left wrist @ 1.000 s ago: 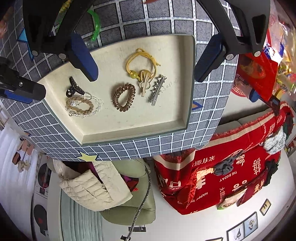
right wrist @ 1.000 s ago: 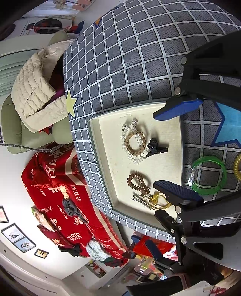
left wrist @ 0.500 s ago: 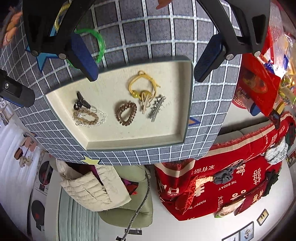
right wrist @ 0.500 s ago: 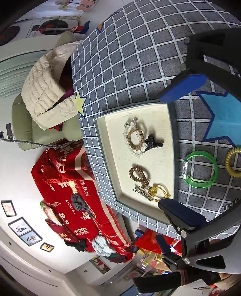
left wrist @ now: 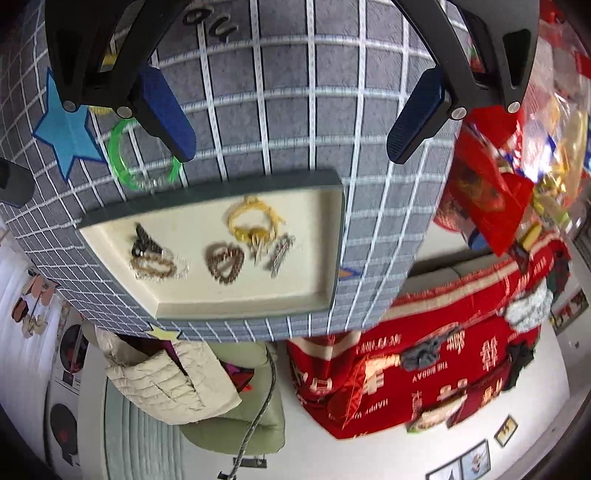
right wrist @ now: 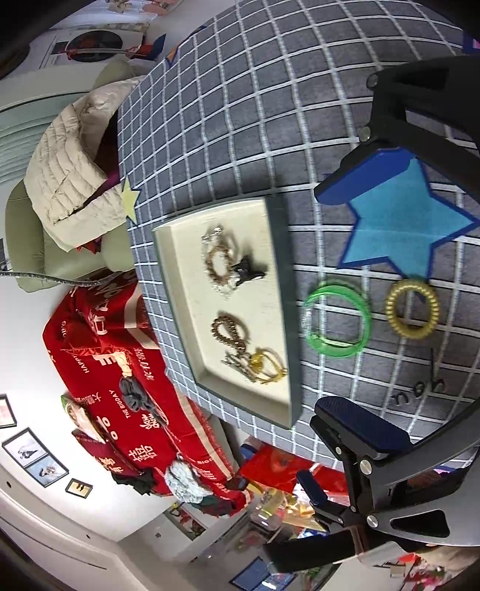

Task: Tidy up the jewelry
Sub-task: 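Lift both tools and reach the left tool to the green bangle while the right tool reaches the orange coil, then grasp the green bangle with the left tool while the right tool grasps the orange coil hair tie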

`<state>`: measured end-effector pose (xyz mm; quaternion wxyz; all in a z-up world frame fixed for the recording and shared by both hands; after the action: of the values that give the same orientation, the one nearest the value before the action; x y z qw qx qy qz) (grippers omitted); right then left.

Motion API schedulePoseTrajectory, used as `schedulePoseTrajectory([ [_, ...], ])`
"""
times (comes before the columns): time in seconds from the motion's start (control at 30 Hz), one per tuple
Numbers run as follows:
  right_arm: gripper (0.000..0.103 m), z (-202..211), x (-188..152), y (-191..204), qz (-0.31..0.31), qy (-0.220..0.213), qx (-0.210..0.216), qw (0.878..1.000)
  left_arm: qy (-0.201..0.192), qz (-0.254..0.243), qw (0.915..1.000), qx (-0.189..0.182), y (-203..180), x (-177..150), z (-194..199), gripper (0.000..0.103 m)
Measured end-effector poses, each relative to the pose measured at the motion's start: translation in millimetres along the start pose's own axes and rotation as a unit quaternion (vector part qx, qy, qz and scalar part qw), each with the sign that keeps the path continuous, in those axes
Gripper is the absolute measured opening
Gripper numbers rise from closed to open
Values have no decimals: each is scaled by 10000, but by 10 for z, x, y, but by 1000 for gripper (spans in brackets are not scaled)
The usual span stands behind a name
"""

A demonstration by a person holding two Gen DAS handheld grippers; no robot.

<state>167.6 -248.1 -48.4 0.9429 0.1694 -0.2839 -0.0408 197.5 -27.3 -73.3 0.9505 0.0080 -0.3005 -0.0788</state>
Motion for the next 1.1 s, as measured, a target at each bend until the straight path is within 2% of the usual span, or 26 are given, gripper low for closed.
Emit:
schedulePoseTrajectory([
  [0.17,103,11,-232,-74,-174,200,-11,9996,387,203,9982,-415,-29,-276,-88,103],
  [0.37,103,-24,-558,-218,-338,480,-178,9981,626,276,9966,-465,-94,-469,-166,103],
  [0.57,103,-6,-802,-317,-382,659,-290,9967,684,378,9955,-534,-89,-467,-165,103],
  [0.77,103,87,-1079,-195,186,828,-377,9957,708,376,9946,-656,-132,-375,-184,103],
  [1.0,102,184,-1367,0,797,953,-442,9913,754,174,9938,-802,-363,-276,-258,103],
  [1.1,95,195,-1454,54,983,998,-479,9890,745,60,9940,-804,-458,-218,-300,103],
])
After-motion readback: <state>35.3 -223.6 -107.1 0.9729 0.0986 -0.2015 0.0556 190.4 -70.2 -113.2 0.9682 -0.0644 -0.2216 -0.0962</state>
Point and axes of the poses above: each gripper's, at about its wrist camera, not at the fingertips, and z roughly against the way its jaws point, y to its left, x to its top, the point moved 6 cm from there along -z, roughly the way its jaws point, and after that the axes turned 6 degrees about y, right-handed, at the moved point
